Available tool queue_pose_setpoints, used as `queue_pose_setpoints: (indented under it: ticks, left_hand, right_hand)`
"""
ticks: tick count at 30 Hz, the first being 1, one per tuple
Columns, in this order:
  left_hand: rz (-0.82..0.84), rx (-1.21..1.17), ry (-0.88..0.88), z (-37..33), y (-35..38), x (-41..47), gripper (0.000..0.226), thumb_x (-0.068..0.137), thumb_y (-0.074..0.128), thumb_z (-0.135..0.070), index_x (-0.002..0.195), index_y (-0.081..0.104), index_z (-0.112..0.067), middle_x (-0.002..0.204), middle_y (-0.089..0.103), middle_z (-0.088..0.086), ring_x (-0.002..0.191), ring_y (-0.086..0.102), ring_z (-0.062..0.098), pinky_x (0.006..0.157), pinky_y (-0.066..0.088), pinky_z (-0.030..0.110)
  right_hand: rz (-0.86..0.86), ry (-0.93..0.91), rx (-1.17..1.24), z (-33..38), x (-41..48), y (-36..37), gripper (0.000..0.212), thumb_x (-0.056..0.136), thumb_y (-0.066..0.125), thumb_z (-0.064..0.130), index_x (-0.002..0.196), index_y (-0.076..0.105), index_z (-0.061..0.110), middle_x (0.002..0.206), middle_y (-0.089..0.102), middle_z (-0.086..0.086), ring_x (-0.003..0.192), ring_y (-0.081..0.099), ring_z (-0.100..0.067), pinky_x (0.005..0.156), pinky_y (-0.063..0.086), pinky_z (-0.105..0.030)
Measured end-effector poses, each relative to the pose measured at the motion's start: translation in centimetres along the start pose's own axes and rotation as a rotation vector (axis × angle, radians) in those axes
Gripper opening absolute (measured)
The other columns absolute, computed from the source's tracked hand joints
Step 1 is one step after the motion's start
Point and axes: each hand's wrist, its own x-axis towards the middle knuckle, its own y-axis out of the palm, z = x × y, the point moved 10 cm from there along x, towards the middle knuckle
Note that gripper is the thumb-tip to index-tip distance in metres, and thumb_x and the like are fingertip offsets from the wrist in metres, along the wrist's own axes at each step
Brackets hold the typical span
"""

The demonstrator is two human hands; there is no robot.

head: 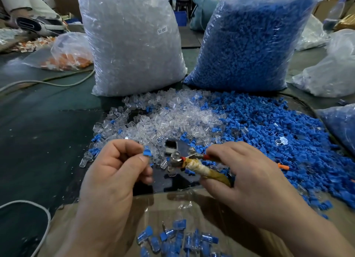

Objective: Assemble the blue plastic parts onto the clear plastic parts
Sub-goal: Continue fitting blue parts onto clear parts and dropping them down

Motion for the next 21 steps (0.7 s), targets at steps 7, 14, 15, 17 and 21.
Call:
queue_pose_setpoints:
  ticks: [7, 14, 15, 17, 21]
  left_hand:
    - [0.187, 0.243, -0.202, 2.5, 2.8, -1.2, 0.030, 0.090, 0.063, -0.006, 0.077, 0.068, -0.033, 0.057, 0.065, 0.007, 0.046, 0.056, 0.011, 0.046, 0.047, 0.018]
    - [0.138, 0.397, -0.142, 1.8, 3.0, -1.6, 0.025, 0.088, 0.068, -0.017, 0.081, 0.067, -0.041, 0.059, 0.068, 0.003, 0.044, 0.056, 0.007, 0.045, 0.048, 0.017]
    - [0.134, 0.428, -0.116, 1.6, 3.1, -1.7, 0.022, 0.086, 0.068, -0.021, 0.083, 0.066, -0.043, 0.061, 0.069, 0.001, 0.045, 0.056, 0.006, 0.046, 0.049, 0.017]
    - [0.134, 0.460, -0.061, 1.1, 3.5, -2.0, 0.018, 0.083, 0.068, -0.026, 0.086, 0.067, -0.044, 0.065, 0.070, 0.000, 0.048, 0.059, 0.007, 0.048, 0.053, 0.022]
    - [0.165, 0.549, 0.073, -0.4, 4.4, -2.6, 0.017, 0.078, 0.064, -0.036, 0.091, 0.067, -0.046, 0.071, 0.071, -0.011, 0.061, 0.066, 0.008, 0.056, 0.055, 0.022]
  right_hand:
    - [-0.004, 0.216, -0.247, -3.5, 1.4, 0.7, 0.066, 0.076, 0.039, 0.077, 0.130, 0.045, 0.039, 0.116, 0.052, 0.012, 0.106, 0.041, -0.014, 0.094, 0.036, -0.036]
    - [-0.084, 0.123, -0.189, -1.5, 1.3, -0.1, 0.059, 0.081, 0.035, 0.073, 0.124, 0.052, 0.037, 0.121, 0.053, 0.012, 0.115, 0.043, -0.015, 0.102, 0.032, -0.039]
    - [-0.140, 0.051, -0.132, -0.1, 1.0, -0.6, 0.052, 0.084, 0.037, 0.070, 0.118, 0.056, 0.035, 0.114, 0.058, 0.013, 0.108, 0.050, -0.013, 0.097, 0.038, -0.038]
    - [-0.188, -0.115, -0.049, 2.7, 0.4, -0.7, 0.035, 0.090, 0.042, 0.059, 0.101, 0.061, 0.031, 0.097, 0.062, 0.013, 0.091, 0.057, -0.012, 0.084, 0.048, -0.037]
    - [-0.180, -0.269, -0.038, 4.9, -0.1, 0.2, 0.027, 0.095, 0.045, 0.038, 0.082, 0.063, 0.022, 0.077, 0.060, 0.006, 0.073, 0.056, -0.018, 0.069, 0.049, -0.039]
